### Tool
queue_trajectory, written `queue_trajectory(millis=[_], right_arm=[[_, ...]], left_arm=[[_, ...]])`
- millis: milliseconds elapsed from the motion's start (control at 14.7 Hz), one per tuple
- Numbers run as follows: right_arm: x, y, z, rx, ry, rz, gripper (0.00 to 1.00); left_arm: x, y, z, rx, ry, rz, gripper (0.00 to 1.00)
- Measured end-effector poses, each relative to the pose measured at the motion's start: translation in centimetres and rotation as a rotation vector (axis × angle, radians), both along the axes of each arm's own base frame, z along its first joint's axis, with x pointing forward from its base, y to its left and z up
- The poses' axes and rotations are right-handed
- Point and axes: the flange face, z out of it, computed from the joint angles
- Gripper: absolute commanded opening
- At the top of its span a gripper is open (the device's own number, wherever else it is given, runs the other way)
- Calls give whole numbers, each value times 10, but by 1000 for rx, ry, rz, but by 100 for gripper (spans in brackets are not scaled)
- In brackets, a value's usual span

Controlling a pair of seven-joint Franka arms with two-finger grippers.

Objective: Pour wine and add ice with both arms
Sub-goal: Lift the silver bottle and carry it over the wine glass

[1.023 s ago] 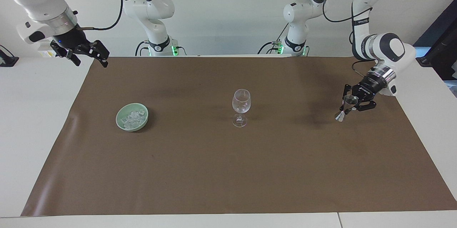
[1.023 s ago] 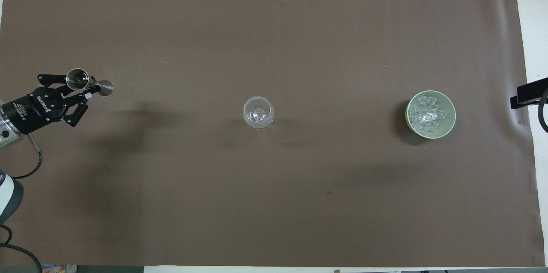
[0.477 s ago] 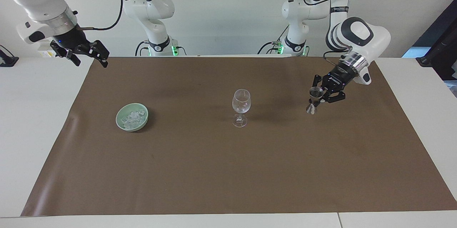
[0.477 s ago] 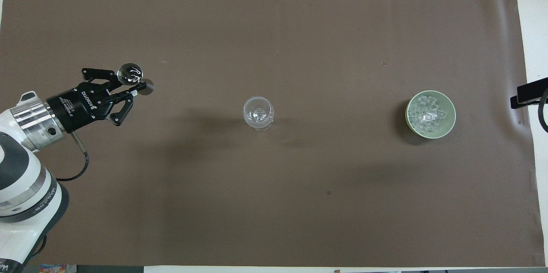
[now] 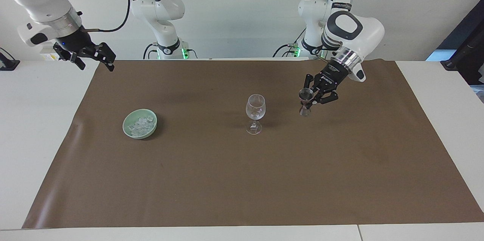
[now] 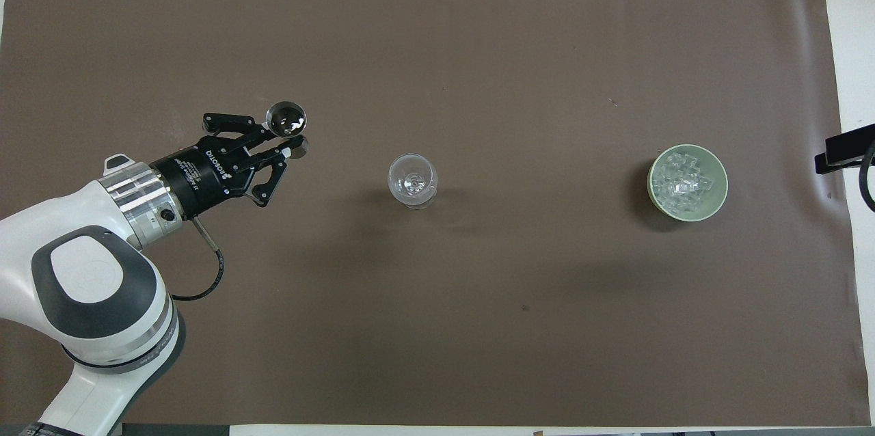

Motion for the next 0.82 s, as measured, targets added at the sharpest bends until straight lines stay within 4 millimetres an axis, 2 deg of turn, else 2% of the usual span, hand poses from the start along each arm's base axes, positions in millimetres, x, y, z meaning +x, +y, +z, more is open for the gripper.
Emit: queue_trajectory(millis=[205,477,818], right_arm=[[0,0,0,0,0,0,100],[0,0,0,0,0,0,100],[0,0,0,0,0,0,100]], left_arm=[[-3,-24,7,11,-14,-28,0],[-12,-58,8,117,-58,-137,0],[-16,-78,9,229,-116,-213,0]])
